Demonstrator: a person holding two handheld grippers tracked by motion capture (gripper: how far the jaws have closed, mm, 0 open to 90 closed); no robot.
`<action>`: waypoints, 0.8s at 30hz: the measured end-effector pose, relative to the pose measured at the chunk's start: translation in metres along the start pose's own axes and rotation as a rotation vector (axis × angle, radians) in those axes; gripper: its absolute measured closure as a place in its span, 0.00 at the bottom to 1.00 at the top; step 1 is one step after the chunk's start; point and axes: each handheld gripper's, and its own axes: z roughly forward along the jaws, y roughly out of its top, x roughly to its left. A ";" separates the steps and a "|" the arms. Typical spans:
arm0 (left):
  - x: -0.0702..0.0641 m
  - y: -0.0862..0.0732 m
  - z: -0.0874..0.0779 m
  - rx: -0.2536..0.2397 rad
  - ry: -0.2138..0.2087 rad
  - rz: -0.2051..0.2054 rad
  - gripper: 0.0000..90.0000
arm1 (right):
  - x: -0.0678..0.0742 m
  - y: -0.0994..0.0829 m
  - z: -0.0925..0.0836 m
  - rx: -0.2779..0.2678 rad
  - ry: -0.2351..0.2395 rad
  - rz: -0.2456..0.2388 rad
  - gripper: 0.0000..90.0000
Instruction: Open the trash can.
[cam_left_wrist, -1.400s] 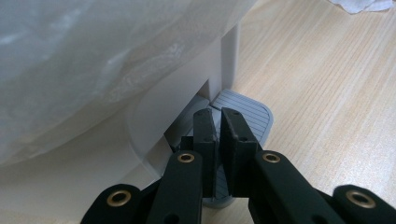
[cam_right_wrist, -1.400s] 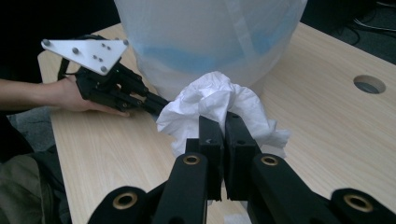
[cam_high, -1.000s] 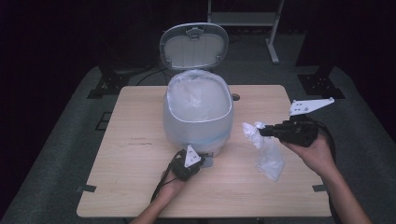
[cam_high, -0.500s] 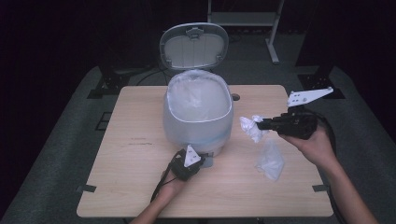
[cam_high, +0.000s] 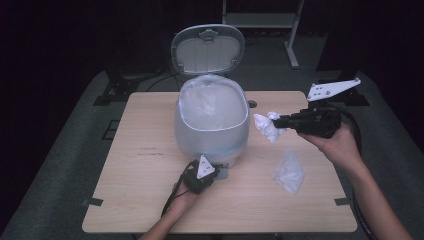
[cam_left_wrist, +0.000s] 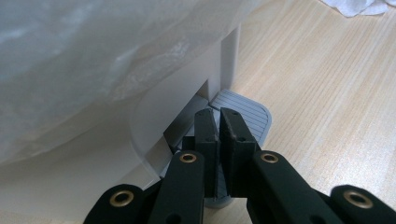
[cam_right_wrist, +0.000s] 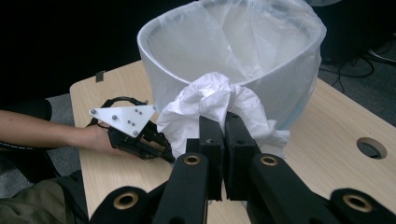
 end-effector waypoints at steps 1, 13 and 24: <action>0.000 0.000 0.000 0.000 -0.001 -0.003 0.96 | 0.000 0.001 0.000 -0.001 0.002 -0.002 0.97; 0.001 0.000 0.000 -0.002 -0.008 -0.013 0.96 | 0.001 0.019 0.002 -0.010 0.005 -0.020 0.97; 0.001 0.000 0.000 -0.002 -0.005 -0.012 0.96 | 0.003 0.037 0.005 -0.013 0.010 -0.038 0.97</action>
